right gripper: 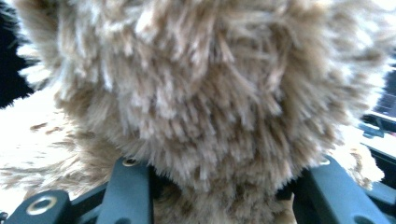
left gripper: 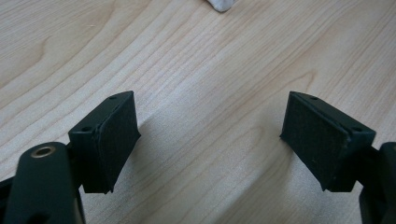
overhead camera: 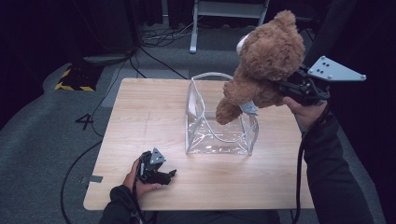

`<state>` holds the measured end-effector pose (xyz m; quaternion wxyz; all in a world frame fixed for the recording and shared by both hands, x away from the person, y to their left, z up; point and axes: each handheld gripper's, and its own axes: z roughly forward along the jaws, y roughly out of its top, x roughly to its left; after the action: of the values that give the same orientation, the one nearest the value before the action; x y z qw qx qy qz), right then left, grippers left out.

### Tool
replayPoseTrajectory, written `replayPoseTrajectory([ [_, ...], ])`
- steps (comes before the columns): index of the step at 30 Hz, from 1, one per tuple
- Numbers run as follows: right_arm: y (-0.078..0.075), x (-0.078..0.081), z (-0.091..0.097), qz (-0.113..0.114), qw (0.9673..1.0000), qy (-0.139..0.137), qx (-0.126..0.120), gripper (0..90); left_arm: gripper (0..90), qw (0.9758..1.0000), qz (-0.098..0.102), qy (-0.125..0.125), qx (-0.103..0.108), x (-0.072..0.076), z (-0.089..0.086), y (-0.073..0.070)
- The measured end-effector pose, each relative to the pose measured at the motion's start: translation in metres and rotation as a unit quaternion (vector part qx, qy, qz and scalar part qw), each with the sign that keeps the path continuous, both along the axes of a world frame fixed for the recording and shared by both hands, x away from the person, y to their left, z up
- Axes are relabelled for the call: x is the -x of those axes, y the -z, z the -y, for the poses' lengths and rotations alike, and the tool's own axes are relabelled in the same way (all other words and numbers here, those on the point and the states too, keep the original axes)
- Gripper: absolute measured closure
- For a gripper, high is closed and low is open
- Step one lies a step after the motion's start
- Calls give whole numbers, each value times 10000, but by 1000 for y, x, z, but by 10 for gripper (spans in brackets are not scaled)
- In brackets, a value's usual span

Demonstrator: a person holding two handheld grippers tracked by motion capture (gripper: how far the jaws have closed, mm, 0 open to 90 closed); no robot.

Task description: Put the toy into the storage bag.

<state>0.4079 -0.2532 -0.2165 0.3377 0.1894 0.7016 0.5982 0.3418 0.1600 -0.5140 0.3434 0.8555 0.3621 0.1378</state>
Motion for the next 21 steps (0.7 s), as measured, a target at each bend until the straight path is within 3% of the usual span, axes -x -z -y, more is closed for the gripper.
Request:
replayPoseTrajectory([
  [9, 19, -7, -37, -166, 9992, -313, 203, 549, 191, 10000, 13, 3, 6, 0, 0, 0],
  [21, 57, -23, -56, -583, 9957, -521, 507, 538, 192, 10000, 14, -1, 12, 0, 0, 0],
])
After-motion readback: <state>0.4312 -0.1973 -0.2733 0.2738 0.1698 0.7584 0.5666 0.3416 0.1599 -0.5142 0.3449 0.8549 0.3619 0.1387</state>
